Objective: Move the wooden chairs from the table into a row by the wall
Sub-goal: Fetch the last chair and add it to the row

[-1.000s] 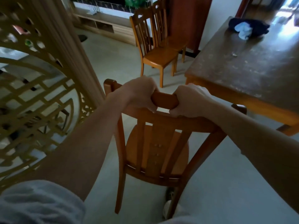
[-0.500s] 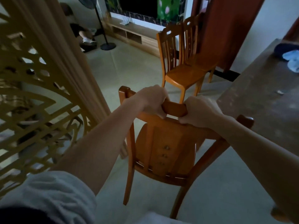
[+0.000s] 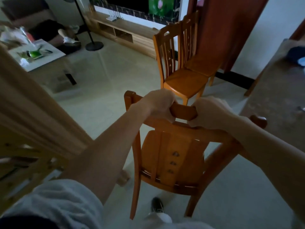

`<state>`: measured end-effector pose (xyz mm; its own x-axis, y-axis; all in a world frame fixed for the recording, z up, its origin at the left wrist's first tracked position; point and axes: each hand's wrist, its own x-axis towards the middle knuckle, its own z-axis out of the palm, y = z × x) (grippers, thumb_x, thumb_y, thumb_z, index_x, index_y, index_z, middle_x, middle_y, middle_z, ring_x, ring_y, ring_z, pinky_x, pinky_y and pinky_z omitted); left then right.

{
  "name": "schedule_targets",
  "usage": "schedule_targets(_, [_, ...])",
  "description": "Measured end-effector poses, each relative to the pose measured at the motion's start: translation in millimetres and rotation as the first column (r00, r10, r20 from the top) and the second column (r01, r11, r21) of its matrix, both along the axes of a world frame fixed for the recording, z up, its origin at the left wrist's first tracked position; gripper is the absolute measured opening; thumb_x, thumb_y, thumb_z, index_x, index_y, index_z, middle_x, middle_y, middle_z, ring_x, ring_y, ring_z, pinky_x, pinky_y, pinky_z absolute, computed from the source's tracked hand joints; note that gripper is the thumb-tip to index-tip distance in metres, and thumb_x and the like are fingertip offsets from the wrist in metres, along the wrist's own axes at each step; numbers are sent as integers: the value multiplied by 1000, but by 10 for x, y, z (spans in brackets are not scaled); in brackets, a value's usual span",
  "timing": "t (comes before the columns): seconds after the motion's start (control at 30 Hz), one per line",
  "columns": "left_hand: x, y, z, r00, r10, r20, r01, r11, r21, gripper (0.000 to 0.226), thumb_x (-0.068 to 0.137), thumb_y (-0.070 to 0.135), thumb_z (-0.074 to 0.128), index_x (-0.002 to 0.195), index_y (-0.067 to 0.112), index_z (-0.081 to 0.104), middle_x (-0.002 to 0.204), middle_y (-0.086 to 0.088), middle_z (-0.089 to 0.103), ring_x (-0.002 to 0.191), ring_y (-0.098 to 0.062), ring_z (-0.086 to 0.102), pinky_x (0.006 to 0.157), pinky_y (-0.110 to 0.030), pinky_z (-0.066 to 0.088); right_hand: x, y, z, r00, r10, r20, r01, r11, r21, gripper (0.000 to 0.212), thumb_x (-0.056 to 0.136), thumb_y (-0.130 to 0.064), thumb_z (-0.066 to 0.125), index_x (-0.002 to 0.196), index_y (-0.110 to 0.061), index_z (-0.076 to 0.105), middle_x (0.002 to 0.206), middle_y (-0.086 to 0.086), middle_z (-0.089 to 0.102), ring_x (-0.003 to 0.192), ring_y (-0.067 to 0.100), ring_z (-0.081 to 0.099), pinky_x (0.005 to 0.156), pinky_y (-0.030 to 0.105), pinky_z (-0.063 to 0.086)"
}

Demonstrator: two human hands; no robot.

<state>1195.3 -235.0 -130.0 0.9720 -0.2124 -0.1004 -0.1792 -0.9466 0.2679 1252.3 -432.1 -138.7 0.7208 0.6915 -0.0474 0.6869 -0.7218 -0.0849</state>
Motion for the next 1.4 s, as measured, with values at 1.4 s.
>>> schedule_targets(1.4, [4474,1233,-330,847,-530,-40,526,846,-88,25,84,33,86,103,20,76,66,21,53,60,3,58,58,-14,41,3428,1217,27,896,-436,-89,416,892,-178,26,84,-51,73,74,-33,56,63,-12,57,51,2,53,46,18,31])
